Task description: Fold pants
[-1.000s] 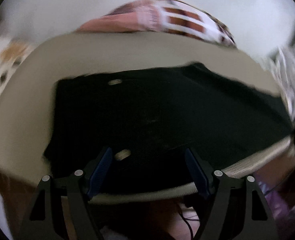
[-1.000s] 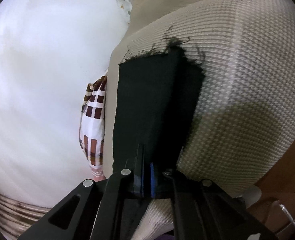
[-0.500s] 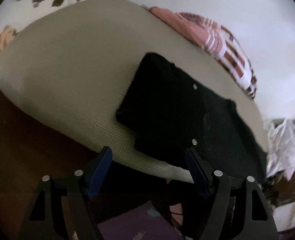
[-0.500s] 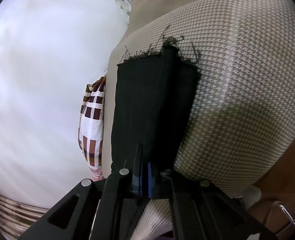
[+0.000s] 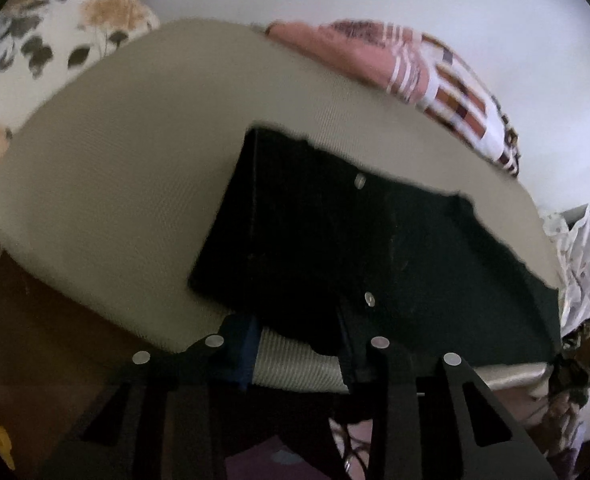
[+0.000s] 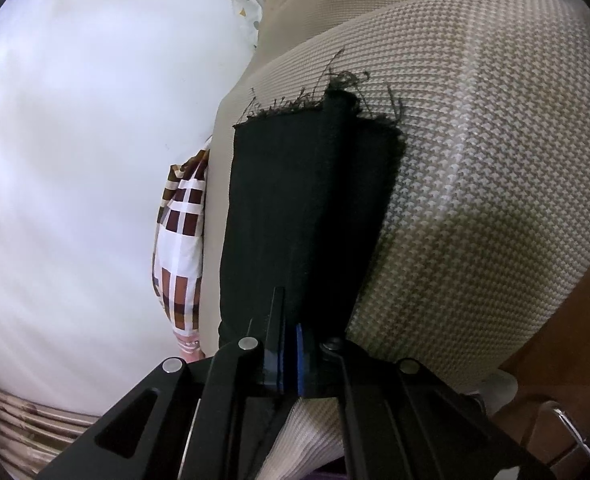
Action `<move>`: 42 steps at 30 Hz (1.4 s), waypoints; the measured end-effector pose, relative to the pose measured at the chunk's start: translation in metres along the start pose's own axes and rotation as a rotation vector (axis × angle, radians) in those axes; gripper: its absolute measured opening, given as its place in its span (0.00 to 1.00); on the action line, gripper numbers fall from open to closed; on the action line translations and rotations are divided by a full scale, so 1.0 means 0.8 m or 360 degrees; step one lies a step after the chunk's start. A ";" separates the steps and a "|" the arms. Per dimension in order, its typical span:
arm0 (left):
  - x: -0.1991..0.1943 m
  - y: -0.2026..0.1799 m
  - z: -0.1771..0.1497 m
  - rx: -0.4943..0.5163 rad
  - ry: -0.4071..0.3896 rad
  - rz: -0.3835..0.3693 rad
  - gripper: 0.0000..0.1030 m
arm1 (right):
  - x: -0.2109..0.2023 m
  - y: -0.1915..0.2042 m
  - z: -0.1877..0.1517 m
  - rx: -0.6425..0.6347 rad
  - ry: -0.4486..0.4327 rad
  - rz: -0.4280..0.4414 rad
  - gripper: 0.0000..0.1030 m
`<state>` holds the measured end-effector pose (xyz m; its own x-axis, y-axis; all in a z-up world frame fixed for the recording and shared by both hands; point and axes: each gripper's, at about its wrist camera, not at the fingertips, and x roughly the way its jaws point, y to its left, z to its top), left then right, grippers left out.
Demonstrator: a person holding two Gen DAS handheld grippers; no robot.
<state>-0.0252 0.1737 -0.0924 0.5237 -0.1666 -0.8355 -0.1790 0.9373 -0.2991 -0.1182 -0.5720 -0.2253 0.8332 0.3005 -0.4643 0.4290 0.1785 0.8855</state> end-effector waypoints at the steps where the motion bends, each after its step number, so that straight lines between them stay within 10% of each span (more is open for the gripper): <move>1: -0.007 0.001 0.007 -0.0007 -0.0022 0.0006 0.33 | -0.001 0.001 -0.001 -0.0006 -0.0004 -0.0006 0.02; 9: 0.044 0.015 0.005 0.0142 0.0117 0.0188 0.33 | -0.004 -0.005 -0.012 -0.0029 -0.0027 0.0010 0.02; 22: 0.043 0.019 -0.009 0.0104 0.0039 0.0166 0.41 | -0.015 -0.025 0.008 0.0102 -0.0024 0.0176 0.09; 42: 0.049 0.010 -0.015 0.0149 0.0001 0.0198 0.51 | -0.045 -0.020 0.043 -0.0102 -0.0239 -0.0016 0.02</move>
<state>-0.0161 0.1708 -0.1327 0.5020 -0.0477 -0.8636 -0.1638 0.9752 -0.1490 -0.1429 -0.6177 -0.2221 0.8739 0.1558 -0.4605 0.4183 0.2417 0.8756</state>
